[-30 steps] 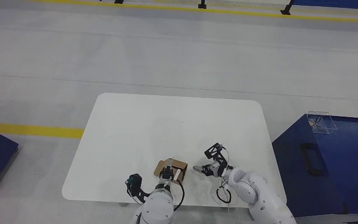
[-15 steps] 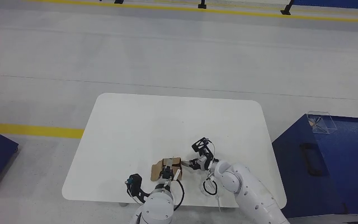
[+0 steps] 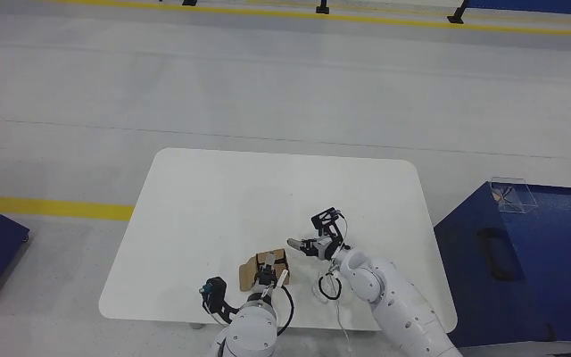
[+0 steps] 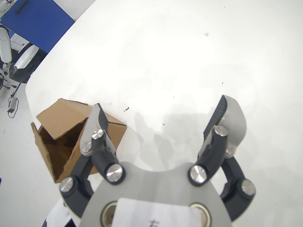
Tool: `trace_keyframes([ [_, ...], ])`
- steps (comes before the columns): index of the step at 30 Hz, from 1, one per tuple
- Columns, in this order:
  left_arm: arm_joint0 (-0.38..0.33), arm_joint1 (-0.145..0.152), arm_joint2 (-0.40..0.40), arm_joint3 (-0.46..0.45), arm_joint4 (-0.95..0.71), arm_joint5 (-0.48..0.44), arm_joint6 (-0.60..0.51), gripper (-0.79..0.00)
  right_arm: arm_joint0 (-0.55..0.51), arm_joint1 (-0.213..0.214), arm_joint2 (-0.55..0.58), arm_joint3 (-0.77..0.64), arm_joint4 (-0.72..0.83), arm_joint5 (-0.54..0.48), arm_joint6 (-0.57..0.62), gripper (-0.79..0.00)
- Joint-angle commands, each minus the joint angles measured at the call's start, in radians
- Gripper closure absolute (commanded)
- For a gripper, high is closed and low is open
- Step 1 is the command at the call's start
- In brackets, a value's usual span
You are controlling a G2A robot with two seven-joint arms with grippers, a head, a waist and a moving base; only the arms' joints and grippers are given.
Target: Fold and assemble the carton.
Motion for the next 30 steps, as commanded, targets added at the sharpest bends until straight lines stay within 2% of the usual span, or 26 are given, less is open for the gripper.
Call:
trace_keyframes([
  [1, 0.000, 0.000, 0.000, 0.000, 0.000, 0.000, 0.000, -0.785, -0.002, 0.000, 0.000, -0.003, 0.000, 0.000, -0.003, -0.785],
  [3, 0.000, 0.000, 0.000, 0.000, 0.000, 0.000, 0.000, -0.785, -0.022, 0.000, 0.001, -0.050, -0.027, 0.034, -0.044, -0.785],
  [7, 0.000, 0.000, 0.000, 0.000, 0.000, 0.000, 0.000, -0.785, -0.141, 0.010, 0.019, -0.234, -0.147, 0.135, -0.221, -0.785],
  [12, 0.000, 0.000, 0.000, 0.000, 0.000, 0.000, 0.000, -0.785, -0.278, 0.021, 0.042, -0.383, -0.240, 0.228, -0.302, -0.785],
  [14, 0.000, 0.000, 0.000, 0.000, 0.000, 0.000, 0.000, -0.785, -0.301, 0.018, 0.038, -0.394, -0.237, 0.255, -0.309, -0.785],
  [24, 0.000, 0.000, 0.000, 0.000, 0.000, 0.000, 0.000, -0.785, -0.301, 0.014, 0.027, -0.382, -0.218, 0.257, -0.286, -0.785],
  [26, 0.003, 0.000, -0.015, -0.015, -0.009, -0.038, -0.008, -0.785, -0.301, 0.014, 0.027, -0.382, -0.218, 0.257, -0.286, -0.785],
  [30, 0.086, -0.001, -0.117, -0.085, -0.155, -0.172, -0.066, -0.785, -0.298, 0.011, 0.018, -0.391, -0.263, 0.273, -0.282, -0.785],
])
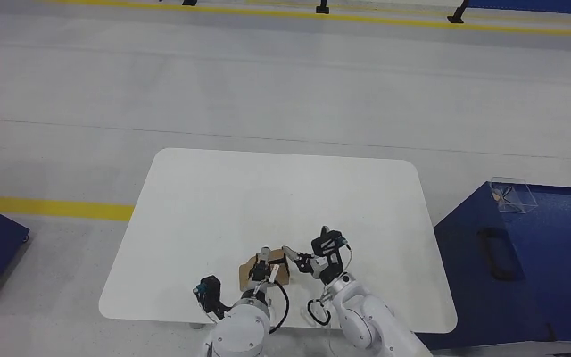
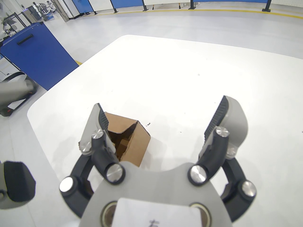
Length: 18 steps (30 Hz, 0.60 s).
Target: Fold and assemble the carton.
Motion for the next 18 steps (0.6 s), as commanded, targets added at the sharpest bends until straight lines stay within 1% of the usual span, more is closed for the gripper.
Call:
trace_keyframes([
  [1, 0.051, 0.004, -0.050, -0.012, -0.045, -0.097, -0.033, -0.785, -0.001, -0.003, -0.007, -0.003, -0.019, 0.012, -0.009, -0.785],
  [3, 0.105, 0.011, -0.085, -0.006, -0.069, -0.201, -0.079, -0.785, -0.001, -0.004, -0.008, -0.001, -0.021, 0.012, -0.008, -0.785],
  [4, 0.131, 0.015, -0.103, -0.008, -0.081, -0.268, -0.110, -0.785, 0.000, -0.005, -0.006, 0.002, -0.025, 0.014, -0.010, -0.785],
  [6, 0.186, 0.024, -0.131, 0.007, -0.061, -0.463, -0.179, -0.785, 0.003, -0.007, -0.006, 0.014, -0.011, 0.009, 0.003, -0.785],
  [7, 0.196, 0.026, -0.133, 0.016, -0.052, -0.492, -0.191, -0.785, 0.008, -0.008, -0.006, 0.017, -0.002, -0.001, 0.014, -0.785],
  [16, 0.196, 0.026, -0.133, 0.016, -0.052, -0.492, -0.191, -0.785, 0.008, -0.008, -0.006, 0.017, -0.002, -0.001, 0.014, -0.785],
  [18, 0.193, 0.027, -0.137, 0.022, -0.027, -0.518, -0.175, -0.785, 0.007, -0.008, -0.006, 0.017, -0.003, -0.001, 0.015, -0.785],
])
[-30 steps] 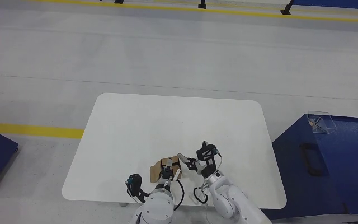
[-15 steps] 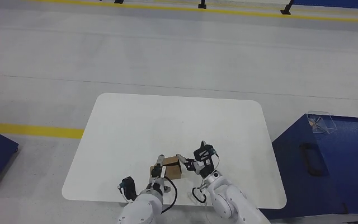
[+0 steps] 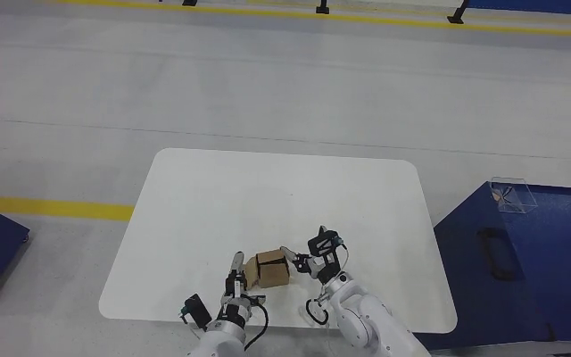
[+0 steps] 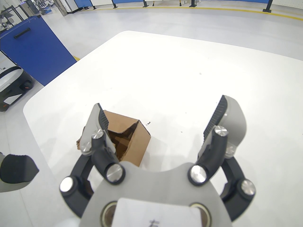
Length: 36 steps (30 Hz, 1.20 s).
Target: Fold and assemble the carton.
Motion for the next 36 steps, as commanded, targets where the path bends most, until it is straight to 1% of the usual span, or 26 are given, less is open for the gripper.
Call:
trace_keyframes([
  [1, 0.000, 0.002, 0.005, 0.018, 0.051, -0.075, 0.021, -0.785, 0.001, 0.000, 0.001, 0.002, -0.015, 0.004, 0.004, -0.785],
  [3, 0.025, 0.006, 0.025, 0.056, 0.066, -0.146, -0.014, -0.785, 0.001, -0.002, -0.005, 0.006, -0.032, 0.012, 0.010, -0.785],
  [6, 0.059, 0.010, 0.018, 0.106, 0.071, -0.285, -0.015, -0.785, 0.004, -0.005, -0.011, 0.018, -0.041, 0.017, 0.028, -0.785],
  [8, 0.068, 0.012, 0.018, 0.150, 0.084, -0.379, -0.021, -0.785, 0.011, -0.008, -0.019, 0.034, -0.048, 0.018, 0.032, -0.785],
  [10, 0.065, 0.012, 0.022, 0.206, 0.091, -0.461, -0.019, -0.785, 0.018, -0.012, -0.029, 0.048, -0.051, 0.017, 0.027, -0.785],
  [14, 0.031, 0.010, 0.043, 0.304, 0.122, -0.542, 0.012, -0.785, 0.028, -0.019, -0.042, 0.068, -0.068, 0.022, -0.008, -0.785],
  [20, -0.035, 0.001, 0.070, 0.410, 0.172, -0.621, 0.107, -0.785, 0.052, -0.033, -0.064, 0.114, -0.089, 0.055, -0.030, -0.785],
  [23, -0.065, -0.003, 0.083, 0.452, 0.184, -0.644, 0.146, -0.785, 0.068, -0.041, -0.079, 0.142, -0.092, 0.066, -0.029, -0.785],
  [30, -0.116, -0.011, 0.089, 0.516, 0.131, -0.626, 0.175, -0.785, 0.086, -0.052, -0.091, 0.182, -0.098, 0.061, -0.024, -0.785],
  [36, -0.149, -0.016, 0.087, 0.551, 0.112, -0.655, 0.198, -0.785, 0.087, -0.056, -0.089, 0.194, -0.119, 0.052, -0.021, -0.785],
])
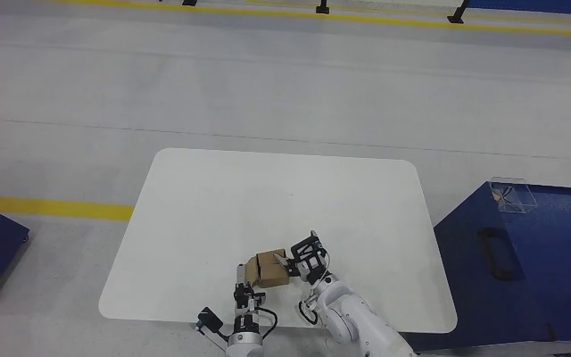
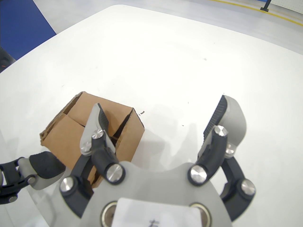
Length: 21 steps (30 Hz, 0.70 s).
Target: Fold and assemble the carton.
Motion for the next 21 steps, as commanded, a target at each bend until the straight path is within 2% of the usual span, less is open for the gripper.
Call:
trace_keyframes([
  [1, -0.009, -0.002, 0.002, 0.013, 0.002, -0.015, 0.012, -0.785, 0.000, -0.001, 0.003, 0.002, -0.002, -0.005, 0.003, -0.785],
  [13, -0.053, -0.013, -0.001, 0.064, -0.004, -0.055, 0.094, -0.785, -0.003, -0.004, 0.019, -0.002, -0.027, -0.028, 0.013, -0.785],
  [16, -0.055, -0.014, -0.008, 0.066, 0.010, -0.083, 0.112, -0.785, -0.003, -0.005, 0.022, -0.003, -0.031, -0.034, 0.016, -0.785],
  [21, -0.051, -0.014, -0.025, 0.062, 0.060, -0.178, 0.164, -0.785, -0.003, -0.008, 0.027, -0.001, -0.033, -0.039, 0.018, -0.785],
])
